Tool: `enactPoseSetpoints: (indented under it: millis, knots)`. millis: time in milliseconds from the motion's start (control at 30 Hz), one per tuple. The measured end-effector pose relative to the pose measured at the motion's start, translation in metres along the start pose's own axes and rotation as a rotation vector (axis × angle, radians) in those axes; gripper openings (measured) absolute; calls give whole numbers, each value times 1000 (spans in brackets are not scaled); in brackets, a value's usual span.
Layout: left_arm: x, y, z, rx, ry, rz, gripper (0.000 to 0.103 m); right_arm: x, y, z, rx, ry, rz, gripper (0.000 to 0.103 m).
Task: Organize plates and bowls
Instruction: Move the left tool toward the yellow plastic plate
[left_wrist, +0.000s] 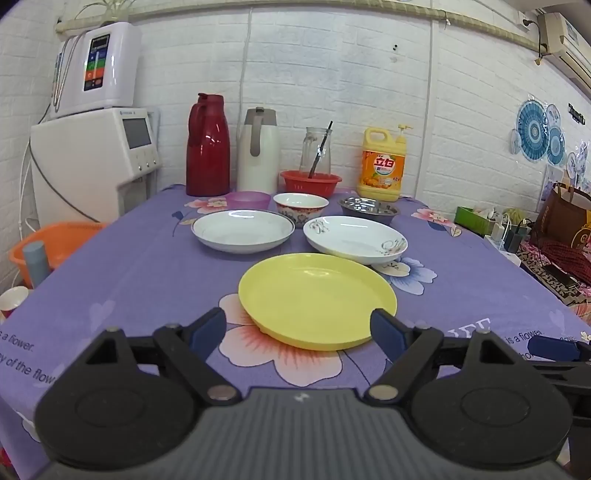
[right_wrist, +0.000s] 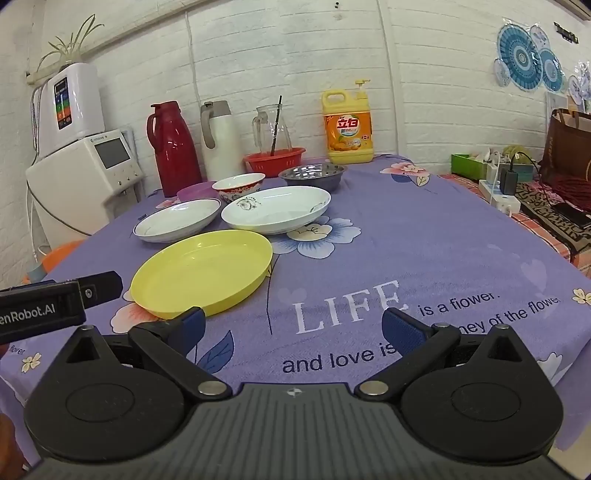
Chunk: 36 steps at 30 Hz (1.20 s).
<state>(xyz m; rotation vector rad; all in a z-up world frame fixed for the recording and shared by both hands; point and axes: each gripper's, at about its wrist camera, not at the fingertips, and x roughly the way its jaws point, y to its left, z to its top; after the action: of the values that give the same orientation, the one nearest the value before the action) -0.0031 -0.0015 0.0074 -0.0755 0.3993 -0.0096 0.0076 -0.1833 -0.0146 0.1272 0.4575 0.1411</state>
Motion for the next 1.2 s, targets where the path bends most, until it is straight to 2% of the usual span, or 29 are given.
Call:
enactPoseSetpoints:
  millis: [1200]
  knots:
    - [2,1,-4,5,8,1,83,2,6,-2,-1,1,2,103]
